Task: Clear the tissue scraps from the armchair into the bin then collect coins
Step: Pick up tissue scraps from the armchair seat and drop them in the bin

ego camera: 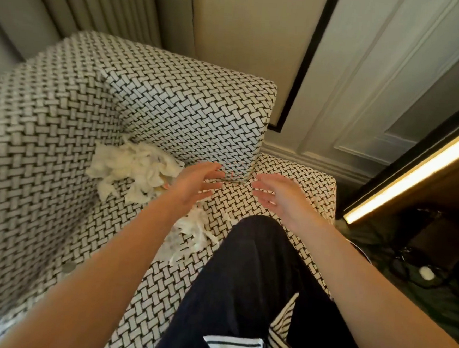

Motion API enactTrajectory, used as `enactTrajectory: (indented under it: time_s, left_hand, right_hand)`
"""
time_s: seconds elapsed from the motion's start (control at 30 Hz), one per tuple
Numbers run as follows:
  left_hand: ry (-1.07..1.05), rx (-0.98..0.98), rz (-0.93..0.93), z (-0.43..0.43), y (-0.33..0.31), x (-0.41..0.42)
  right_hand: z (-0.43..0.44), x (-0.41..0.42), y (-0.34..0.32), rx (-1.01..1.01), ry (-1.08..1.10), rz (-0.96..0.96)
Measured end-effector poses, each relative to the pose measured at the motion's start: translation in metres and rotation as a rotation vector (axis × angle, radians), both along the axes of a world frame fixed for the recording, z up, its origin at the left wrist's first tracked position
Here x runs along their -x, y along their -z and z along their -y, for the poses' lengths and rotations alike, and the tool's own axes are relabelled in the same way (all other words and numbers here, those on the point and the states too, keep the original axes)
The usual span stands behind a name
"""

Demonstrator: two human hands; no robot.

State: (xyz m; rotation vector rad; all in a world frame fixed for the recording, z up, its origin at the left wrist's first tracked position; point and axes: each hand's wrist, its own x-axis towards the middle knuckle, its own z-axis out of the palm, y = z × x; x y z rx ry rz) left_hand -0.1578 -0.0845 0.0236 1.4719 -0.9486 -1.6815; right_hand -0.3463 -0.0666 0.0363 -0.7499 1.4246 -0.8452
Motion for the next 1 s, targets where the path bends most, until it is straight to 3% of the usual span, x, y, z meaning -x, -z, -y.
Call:
enactTrajectory:
  time_s: [0.2,0.43,0.6,0.73,1.0]
  left_hand:
    - [-0.155,-0.076,0.052,-0.023,0.025,-0.066]
    - [-0.312,-0.169,0.045,-0.052,0.047,-0.108]
    - [-0.368,-0.181,0.060,-0.067,0.058,-0.119]
    - [-0.398,-0.184,0.052,-0.074,0.066,-0.121]
    - [-0.538,-0.169,-0.005,-0.078,0.070,-0.113]
  right_hand:
    - [-0.001,-0.070,0.023,0.048,-0.212,-0.169]
    - [-0.018,-0.121,0.078,0.257,-0.757,-0.769]
    - [-0.027,-0.127,0.099,0.159,-1.070,-1.039]
    - [-0.029,-0.127,0.093,0.270,-1.031,-1.027]
    - [-0.026,-0.115,0.076,0.350,-0.596,-0.615]
